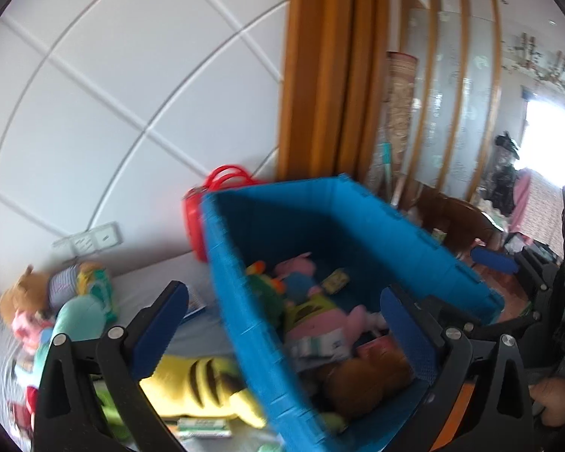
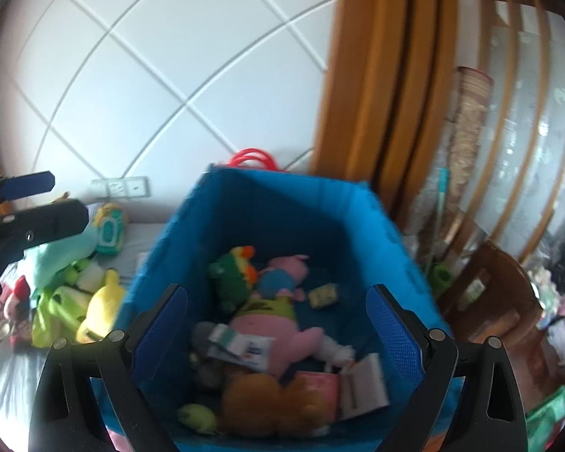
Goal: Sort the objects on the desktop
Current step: 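Carry the medicine box and snack packet to the blue crate and release them, then grasp the clear tape roll with the left tool while the right tool grasps the green snack bag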
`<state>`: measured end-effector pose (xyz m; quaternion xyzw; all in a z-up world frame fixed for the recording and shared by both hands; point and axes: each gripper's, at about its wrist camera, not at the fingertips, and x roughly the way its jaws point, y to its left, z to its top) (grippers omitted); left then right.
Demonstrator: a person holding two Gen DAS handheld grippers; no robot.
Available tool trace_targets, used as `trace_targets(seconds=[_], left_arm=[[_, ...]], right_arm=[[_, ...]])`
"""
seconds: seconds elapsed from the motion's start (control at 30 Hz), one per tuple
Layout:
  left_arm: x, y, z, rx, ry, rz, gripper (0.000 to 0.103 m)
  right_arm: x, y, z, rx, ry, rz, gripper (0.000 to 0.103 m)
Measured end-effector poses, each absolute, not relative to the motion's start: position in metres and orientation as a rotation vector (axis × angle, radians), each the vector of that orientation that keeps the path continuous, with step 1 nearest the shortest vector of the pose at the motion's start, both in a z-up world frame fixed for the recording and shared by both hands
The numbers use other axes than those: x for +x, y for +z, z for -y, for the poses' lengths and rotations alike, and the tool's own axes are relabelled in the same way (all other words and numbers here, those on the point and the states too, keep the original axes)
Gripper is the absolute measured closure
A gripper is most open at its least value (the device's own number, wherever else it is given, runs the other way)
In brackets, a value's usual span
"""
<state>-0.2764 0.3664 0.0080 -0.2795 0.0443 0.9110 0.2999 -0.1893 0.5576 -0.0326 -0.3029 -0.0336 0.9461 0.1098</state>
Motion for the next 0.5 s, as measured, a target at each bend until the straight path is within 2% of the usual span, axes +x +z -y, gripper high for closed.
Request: trace_targets(seconds=[0.27,0.5], left_arm=[[-0.281,-0.027,-0.253,-0.839,2.538,-0.053,0.0],[-0.286,-0.069,-0.144,-0.954,2.628,-0.032,0.0]], right_arm=[[-0.213,-0.043,-0.471,-0.941,2.874,0.184,0.007],[-0.236,-0.073,-0.372,-1.074,2.94,0.275,0.007]])
